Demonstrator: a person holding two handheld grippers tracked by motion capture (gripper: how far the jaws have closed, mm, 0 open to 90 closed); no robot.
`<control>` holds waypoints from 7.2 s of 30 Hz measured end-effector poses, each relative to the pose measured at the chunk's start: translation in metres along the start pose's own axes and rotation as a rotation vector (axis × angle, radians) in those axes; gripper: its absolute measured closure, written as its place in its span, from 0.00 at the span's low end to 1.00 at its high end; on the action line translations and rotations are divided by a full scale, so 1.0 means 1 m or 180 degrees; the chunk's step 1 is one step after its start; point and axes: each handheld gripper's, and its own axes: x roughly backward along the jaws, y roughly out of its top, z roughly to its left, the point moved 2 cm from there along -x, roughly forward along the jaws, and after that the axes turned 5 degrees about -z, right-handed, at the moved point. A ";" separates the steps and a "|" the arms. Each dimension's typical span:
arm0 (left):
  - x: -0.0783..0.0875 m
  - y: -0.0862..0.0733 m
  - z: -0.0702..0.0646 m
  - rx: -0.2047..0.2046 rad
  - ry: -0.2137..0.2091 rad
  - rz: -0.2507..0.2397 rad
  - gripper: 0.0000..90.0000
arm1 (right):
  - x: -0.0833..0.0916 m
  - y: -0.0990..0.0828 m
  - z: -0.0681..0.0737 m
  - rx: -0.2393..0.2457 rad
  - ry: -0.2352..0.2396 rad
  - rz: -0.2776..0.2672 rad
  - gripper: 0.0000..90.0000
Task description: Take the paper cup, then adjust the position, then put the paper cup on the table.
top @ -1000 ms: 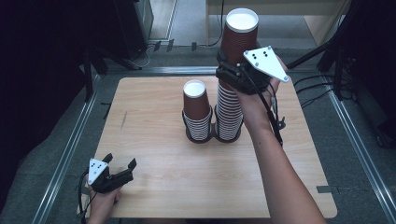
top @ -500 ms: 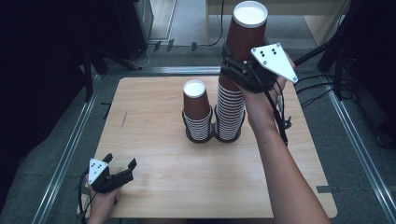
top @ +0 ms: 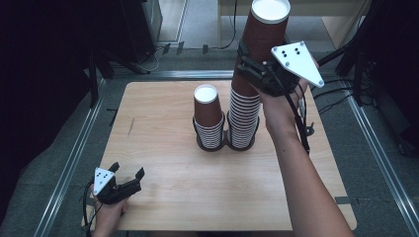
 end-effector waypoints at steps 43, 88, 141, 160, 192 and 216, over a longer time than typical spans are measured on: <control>0.000 0.000 -0.001 -0.0002 0.0010 -0.0017 0.04 | 0.057 -0.021 -0.051 0.0079 -0.0297 0.0077 0.14; 0.002 -0.002 -0.004 -0.0101 0.0109 -0.0038 0.03 | 0.142 -0.157 -0.058 0.0057 -0.0360 0.0694 0.13; -0.006 0.039 -0.103 -0.0297 -0.0831 -0.0403 0.03 | 0.158 -0.232 0.002 0.0762 0.0154 0.1126 0.13; 0.003 0.048 -0.130 -0.0340 -0.1088 -0.0472 0.03 | 0.160 -0.238 0.027 0.0937 0.0421 0.1135 0.13; 0.002 0.050 -0.150 -0.0324 -0.1373 -0.0357 0.03 | 0.168 -0.242 0.053 0.1661 0.0837 0.0979 0.13; 0.002 0.045 -0.164 -0.0367 -0.1640 -0.0239 0.03 | 0.177 -0.250 0.074 0.2173 0.1211 0.0844 0.13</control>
